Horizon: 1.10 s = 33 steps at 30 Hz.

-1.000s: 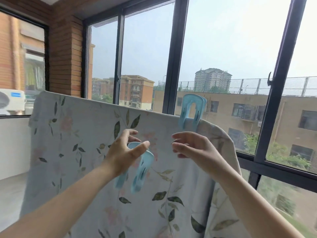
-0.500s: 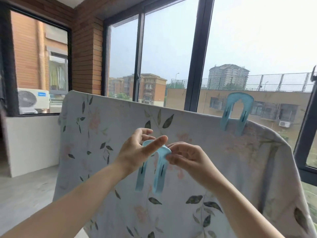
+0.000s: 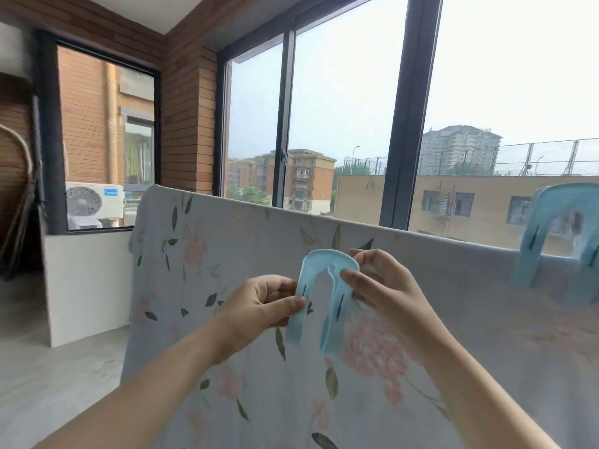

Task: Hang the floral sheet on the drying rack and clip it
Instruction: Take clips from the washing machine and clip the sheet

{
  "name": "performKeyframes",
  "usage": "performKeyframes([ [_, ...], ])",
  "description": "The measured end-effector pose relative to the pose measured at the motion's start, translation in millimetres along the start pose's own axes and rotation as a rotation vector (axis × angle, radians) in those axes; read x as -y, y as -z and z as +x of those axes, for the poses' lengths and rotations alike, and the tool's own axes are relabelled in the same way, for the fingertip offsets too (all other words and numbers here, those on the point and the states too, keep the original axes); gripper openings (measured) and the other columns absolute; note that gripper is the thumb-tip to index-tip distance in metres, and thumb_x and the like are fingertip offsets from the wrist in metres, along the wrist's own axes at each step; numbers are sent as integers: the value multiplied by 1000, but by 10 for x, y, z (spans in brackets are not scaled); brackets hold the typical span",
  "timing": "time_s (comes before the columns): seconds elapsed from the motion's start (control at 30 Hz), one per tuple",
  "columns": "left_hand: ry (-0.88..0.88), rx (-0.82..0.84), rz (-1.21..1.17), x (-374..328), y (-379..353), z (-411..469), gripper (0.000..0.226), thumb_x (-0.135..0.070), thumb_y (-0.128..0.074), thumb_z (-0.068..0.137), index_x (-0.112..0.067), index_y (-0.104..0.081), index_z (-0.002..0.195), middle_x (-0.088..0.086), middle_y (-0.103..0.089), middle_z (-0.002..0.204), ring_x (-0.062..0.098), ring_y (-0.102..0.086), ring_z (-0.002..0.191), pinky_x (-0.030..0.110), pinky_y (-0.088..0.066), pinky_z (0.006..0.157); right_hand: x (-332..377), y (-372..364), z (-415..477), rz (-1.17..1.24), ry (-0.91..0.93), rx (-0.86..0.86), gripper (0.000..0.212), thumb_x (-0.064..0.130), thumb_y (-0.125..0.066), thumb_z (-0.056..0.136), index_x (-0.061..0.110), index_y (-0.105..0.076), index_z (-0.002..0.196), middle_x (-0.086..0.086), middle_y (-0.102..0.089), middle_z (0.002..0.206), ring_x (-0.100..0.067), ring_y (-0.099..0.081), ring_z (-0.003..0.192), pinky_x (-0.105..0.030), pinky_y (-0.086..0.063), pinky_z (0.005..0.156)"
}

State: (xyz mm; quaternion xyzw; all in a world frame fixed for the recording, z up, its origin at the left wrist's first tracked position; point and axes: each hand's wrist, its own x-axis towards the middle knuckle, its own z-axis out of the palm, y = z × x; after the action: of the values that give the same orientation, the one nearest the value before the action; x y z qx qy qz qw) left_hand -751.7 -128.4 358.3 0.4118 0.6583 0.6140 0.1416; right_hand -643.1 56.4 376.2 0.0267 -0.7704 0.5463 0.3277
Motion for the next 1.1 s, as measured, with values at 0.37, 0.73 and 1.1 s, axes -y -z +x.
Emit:
performKeyframes([
  [0.37, -32, -56, 45, 510, 1360, 323, 50, -47, -73, 74, -18, -63, 114, 1, -71, 106, 17, -68, 98, 35, -55, 89, -284, -1179, 862, 199, -167, 36, 107, 52, -86, 49, 16, -41, 140, -5, -66, 119, -17, -69, 99, -44, -50, 96],
  [0.73, 3, -193, 135, 1099, 3089, 621, 18, -22, -67, 86, -19, -68, 104, 4, -72, 101, 16, -68, 94, 33, -56, 85, -406, -2576, 1871, 109, -123, -30, 43, 60, -68, 64, 24, -70, 88, 14, -60, 65, -11, -53, 71, -28, -43, 66],
  [1.1, -23, -268, 237, 1555, 4367, 1446, 16, -16, -66, 87, -16, -69, 102, 4, -72, 98, 18, -68, 90, 32, -57, 81, -829, -3490, 3126, 125, 16, 25, 62, 64, -71, 57, 25, -68, 106, 9, -69, 84, -8, -63, 75, -27, -45, 70],
])
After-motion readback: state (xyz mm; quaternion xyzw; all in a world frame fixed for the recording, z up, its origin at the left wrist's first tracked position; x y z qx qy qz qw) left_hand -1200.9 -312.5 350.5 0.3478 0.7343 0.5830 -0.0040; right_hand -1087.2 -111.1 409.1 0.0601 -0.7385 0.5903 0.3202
